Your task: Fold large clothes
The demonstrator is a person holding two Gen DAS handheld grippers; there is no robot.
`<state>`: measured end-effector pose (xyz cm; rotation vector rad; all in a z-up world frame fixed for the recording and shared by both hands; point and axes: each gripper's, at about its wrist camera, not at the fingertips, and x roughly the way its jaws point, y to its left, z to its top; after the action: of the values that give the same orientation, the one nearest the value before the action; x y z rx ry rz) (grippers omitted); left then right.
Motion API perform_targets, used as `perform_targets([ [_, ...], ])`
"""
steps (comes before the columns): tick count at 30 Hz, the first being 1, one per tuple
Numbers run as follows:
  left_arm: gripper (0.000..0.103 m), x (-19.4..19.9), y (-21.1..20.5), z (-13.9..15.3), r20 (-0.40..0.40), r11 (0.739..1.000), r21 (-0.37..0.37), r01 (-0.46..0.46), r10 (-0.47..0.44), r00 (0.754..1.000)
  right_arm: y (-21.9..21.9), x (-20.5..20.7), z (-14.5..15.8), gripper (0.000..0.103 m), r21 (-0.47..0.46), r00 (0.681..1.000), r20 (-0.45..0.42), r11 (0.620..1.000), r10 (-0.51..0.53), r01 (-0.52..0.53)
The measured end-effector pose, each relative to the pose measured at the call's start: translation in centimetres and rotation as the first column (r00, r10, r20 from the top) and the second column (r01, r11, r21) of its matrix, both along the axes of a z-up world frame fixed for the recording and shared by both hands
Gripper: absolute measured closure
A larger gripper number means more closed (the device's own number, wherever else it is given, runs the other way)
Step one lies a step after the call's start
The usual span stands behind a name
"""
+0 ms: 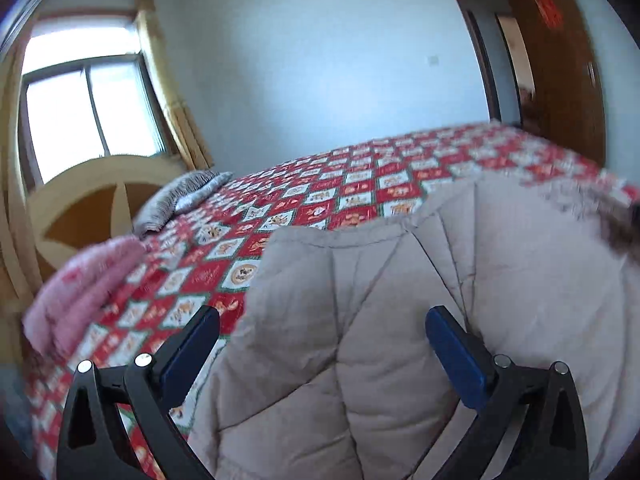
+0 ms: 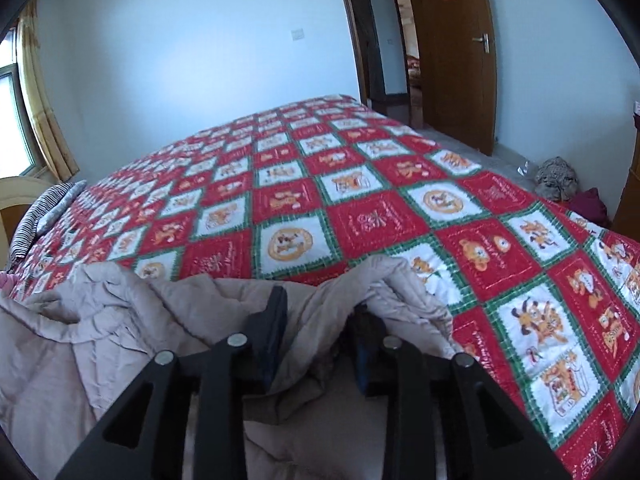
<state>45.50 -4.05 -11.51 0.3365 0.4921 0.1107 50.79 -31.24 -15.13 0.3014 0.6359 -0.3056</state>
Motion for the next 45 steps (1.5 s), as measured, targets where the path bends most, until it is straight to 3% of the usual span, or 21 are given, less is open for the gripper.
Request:
perform_targets([
  [1, 0.001, 0.8, -0.3, -0.6, -0.012, 0.999, 0.027, -0.017, 0.017, 1.000, -0.4, 0.0, -0.1, 0.067, 0.025, 1.000, 0.007, 1.000, 0.006, -0.006],
  [3, 0.001, 2.7, -0.4, -2.0, -0.065, 0.998, 0.043, -0.046, 0.049, 0.997, -1.3, -0.6, 0.2, 0.052, 0.104, 0.998, 0.048, 0.994, 0.032, -0.037],
  [4, 0.001, 3.5, 0.0, -2.5, -0.092, 0.998, 0.031, -0.058, 0.061, 0.994, -1.7, -1.2, 0.6, 0.048, 0.153, 0.996, 0.082, 0.987, 0.045, -0.057],
  [6, 0.001, 4.7, 0.8, -3.4, -0.133, 0.997, -0.028, -0.075, 0.071, 0.989, -2.7, -2.5, 1.6, 0.029, 0.207, 0.990, 0.140, 0.976, 0.035, -0.064],
  [7, 0.001, 5.1, 0.9, -3.7, -0.140, 0.996, -0.036, -0.082, 0.077, 0.987, -3.0, -3.3, 2.3, 0.023, 0.218, 0.984, 0.174, 0.974, 0.020, -0.058],
  [9, 0.001, 5.6, 0.9, -3.8, -0.148, 0.993, -0.039, -0.109, 0.102, 0.984, -2.5, -4.8, 4.0, 0.000, 0.177, 0.968, 0.246, 0.984, -0.038, -0.006],
  [12, 0.001, 6.1, 0.5, -3.8, -0.163, 0.989, -0.043, -0.144, 0.135, 0.977, -0.3, -5.8, 6.0, 0.000, 0.094, 0.949, 0.313, 0.996, -0.025, -0.005],
  [15, 0.001, 5.8, 0.6, -2.8, -0.164, 0.985, -0.080, -0.156, 0.142, 0.976, 5.1, -4.9, 6.4, 0.000, -0.041, 0.946, 0.297, 0.992, 0.128, -0.121],
  [18, 0.001, 5.4, 0.7, -1.7, -0.124, 0.983, -0.106, -0.151, 0.138, 0.983, 11.1, -5.2, 5.8, 0.000, -0.167, 0.915, 0.269, 0.950, 0.301, -0.263],
  [20, 0.001, 6.2, 0.6, -1.6, -0.136, 0.985, -0.082, -0.153, 0.141, 0.981, 14.2, -4.7, 4.7, 0.000, -0.278, 0.899, 0.219, 0.907, 0.380, -0.316],
  [22, 0.001, 7.0, 0.8, -1.8, -0.149, 0.984, -0.076, -0.161, 0.149, 0.978, 15.3, -3.1, 3.2, 0.000, -0.346, 0.917, 0.151, 0.888, 0.370, -0.302],
  [25, 0.001, 8.5, 1.5, -2.1, -0.179, 0.978, -0.125, -0.169, 0.145, 0.973, 13.8, -0.2, 1.2, 0.000, -0.304, 0.946, 0.062, 0.909, 0.319, -0.286],
  [30, 0.001, 10.1, 1.4, -3.6, -0.194, 0.978, -0.147, -0.150, 0.121, 0.974, 9.4, 1.5, -1.2, 0.000, -0.128, 0.973, 0.011, 0.966, 0.229, -0.225],
  [45, 0.001, 12.0, 1.4, -6.4, -0.251, 0.973, -0.185, -0.139, 0.090, 0.964, 9.7, 3.4, -3.4, 0.000, -0.105, 0.965, -0.134, 0.966, 0.224, -0.238],
])
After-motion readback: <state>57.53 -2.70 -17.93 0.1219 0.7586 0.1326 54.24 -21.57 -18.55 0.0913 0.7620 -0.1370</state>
